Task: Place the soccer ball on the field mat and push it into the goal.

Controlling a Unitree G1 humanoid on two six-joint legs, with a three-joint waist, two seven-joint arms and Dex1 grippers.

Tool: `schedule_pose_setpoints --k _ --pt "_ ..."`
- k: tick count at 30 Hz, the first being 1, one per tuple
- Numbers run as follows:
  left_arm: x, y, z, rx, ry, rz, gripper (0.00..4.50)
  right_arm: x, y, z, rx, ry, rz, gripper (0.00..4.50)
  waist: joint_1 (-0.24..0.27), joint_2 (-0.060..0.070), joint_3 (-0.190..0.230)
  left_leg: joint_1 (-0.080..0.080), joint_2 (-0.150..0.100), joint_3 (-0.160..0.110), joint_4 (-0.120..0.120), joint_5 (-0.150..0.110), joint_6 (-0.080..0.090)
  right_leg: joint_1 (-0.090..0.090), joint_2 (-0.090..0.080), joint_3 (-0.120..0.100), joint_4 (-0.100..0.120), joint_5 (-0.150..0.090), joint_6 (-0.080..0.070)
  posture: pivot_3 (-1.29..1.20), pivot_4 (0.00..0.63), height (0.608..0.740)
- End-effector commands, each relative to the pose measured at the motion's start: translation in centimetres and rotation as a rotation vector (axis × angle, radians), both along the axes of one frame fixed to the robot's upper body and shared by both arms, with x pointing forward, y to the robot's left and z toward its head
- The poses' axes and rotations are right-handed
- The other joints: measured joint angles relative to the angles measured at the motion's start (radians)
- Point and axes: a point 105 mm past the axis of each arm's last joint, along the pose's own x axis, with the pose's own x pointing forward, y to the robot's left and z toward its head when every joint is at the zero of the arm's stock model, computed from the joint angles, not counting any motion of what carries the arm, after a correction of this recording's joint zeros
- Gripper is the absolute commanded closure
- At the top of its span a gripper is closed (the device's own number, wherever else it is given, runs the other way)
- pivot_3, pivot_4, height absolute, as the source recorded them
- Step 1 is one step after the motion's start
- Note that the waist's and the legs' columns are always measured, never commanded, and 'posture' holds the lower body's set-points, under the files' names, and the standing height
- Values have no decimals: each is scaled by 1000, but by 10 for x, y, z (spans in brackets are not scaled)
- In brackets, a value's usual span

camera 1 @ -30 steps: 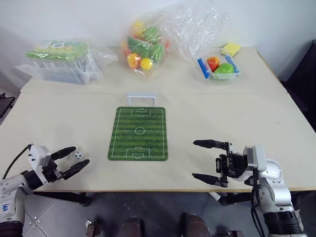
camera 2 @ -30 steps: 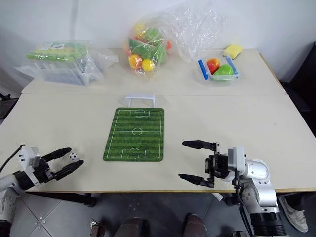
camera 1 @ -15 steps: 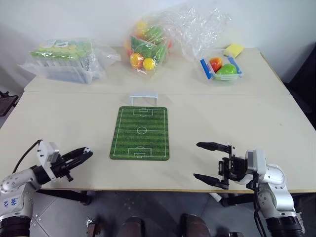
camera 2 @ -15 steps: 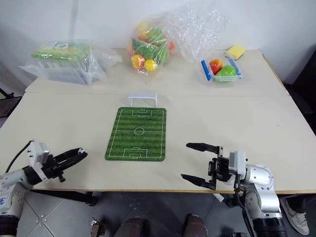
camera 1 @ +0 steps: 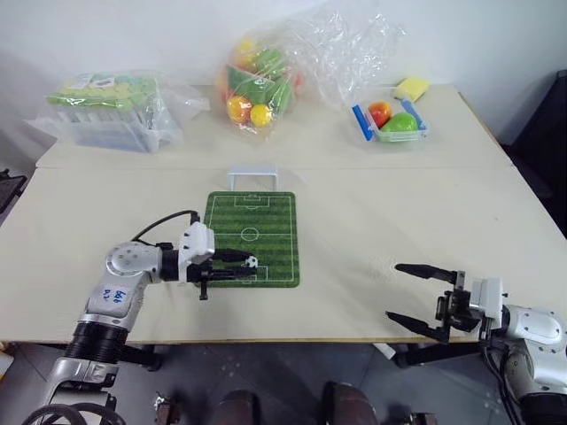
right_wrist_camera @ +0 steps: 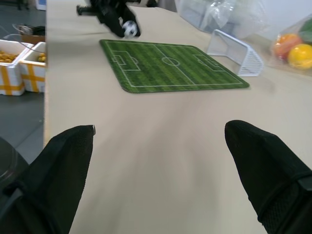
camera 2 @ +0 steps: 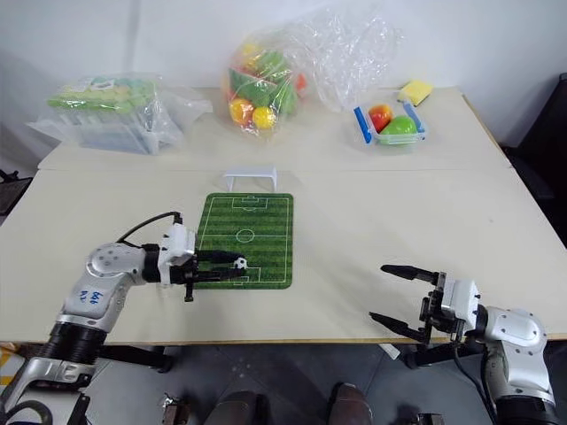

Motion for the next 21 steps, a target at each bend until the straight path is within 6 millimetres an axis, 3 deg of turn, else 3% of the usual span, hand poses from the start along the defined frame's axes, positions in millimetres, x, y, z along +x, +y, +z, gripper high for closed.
schedule_pose_setpoints --k 1,14,15,18,20,21 --pt "3 1 -5 25 -22 -11 3653 -10 -5 9 -14 -30 -4 0 6 0 0 0 0 0 0 0 0 0 0 0 0 0 0 0 150 740" --pt "8 3 -15 42 3 -9 3653 -14 13 15 11 -26 -7 0 27 0 0 -2 0 0 3 0 1 0 0 0 -1 1 0 0 150 740" --pt "7 3 -16 43 9 -16 2966 -14 14 16 13 -25 -7 0 27 0 0 -2 0 0 3 0 1 0 0 0 -1 1 0 0 150 740" --pt "4 1 -15 38 1 -37 2063 -14 17 17 19 -21 -8 0 27 0 0 -2 0 0 3 0 1 0 0 0 -1 1 0 0 150 740" --pt "3 0 -13 27 -26 -44 1580 -13 21 18 29 -15 -5 0 27 0 0 -2 0 0 3 0 1 0 0 0 -1 1 0 0 150 740" --pt "3 -1 -11 19 -32 -40 1580 -13 23 18 34 -11 -2 0 27 0 0 -2 0 0 3 0 1 0 0 0 -1 1 0 0 150 740"
